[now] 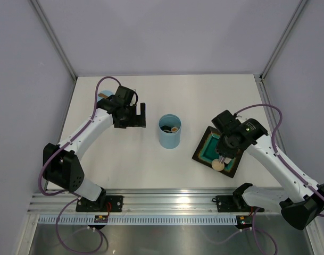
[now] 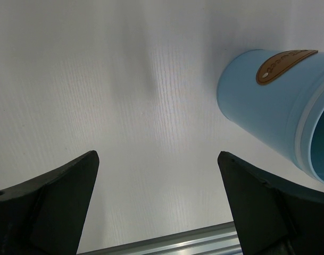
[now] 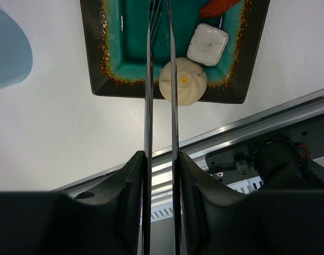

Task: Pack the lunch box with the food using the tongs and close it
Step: Pick up the fake food from the plate.

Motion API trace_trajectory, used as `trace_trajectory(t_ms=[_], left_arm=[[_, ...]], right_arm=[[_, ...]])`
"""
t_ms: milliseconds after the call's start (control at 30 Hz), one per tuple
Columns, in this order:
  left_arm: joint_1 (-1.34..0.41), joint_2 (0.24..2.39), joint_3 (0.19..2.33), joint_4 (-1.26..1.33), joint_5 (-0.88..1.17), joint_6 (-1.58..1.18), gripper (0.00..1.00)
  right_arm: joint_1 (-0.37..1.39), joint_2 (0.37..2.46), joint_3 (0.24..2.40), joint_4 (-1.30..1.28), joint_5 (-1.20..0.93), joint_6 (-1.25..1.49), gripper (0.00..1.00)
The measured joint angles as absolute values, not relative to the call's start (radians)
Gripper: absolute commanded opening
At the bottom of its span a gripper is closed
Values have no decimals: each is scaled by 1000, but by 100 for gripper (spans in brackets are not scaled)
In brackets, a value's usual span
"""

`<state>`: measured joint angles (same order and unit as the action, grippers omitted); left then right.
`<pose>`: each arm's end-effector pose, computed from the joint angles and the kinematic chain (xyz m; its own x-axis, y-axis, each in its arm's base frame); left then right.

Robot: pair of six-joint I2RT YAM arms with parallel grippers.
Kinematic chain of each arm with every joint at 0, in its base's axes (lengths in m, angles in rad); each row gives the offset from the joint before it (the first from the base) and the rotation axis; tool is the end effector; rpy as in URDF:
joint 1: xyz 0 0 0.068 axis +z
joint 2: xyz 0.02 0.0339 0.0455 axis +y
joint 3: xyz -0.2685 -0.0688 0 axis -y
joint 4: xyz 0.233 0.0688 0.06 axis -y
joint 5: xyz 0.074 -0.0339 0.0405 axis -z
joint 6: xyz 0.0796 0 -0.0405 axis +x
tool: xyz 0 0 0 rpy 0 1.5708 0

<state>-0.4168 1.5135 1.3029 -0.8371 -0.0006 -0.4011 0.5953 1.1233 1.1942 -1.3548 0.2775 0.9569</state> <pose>0.2942 -0.1302 0.2585 -0.8872 -0.0342 -0.4601 0.0632 0.9789 -0.1946 0.1568 0.0798 0.2875 -0.8458 0.3766 -0.3778 0.3754 0.9234 0.0799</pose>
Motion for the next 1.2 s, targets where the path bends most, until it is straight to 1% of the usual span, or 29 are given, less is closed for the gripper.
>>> trace_trajectory(t_ms=[567, 800, 867, 1000, 1200], left_arm=[[-417, 1513, 1303, -837, 0, -388, 99], [-417, 1513, 1303, -837, -1, -380, 99], [-417, 1513, 1303, -837, -1, -379, 99], [-417, 1513, 1303, -837, 0, -373, 99], [-417, 1514, 1303, -837, -1, -370, 99]], right_arm=[[595, 1090, 1101, -1355, 285, 1116, 40], [572, 1086, 1101, -1355, 327, 1150, 44], [547, 1086, 1101, -1354, 341, 1153, 48], [502, 1086, 1101, -1354, 367, 1161, 49], [490, 1084, 1101, -1354, 377, 1177, 49]])
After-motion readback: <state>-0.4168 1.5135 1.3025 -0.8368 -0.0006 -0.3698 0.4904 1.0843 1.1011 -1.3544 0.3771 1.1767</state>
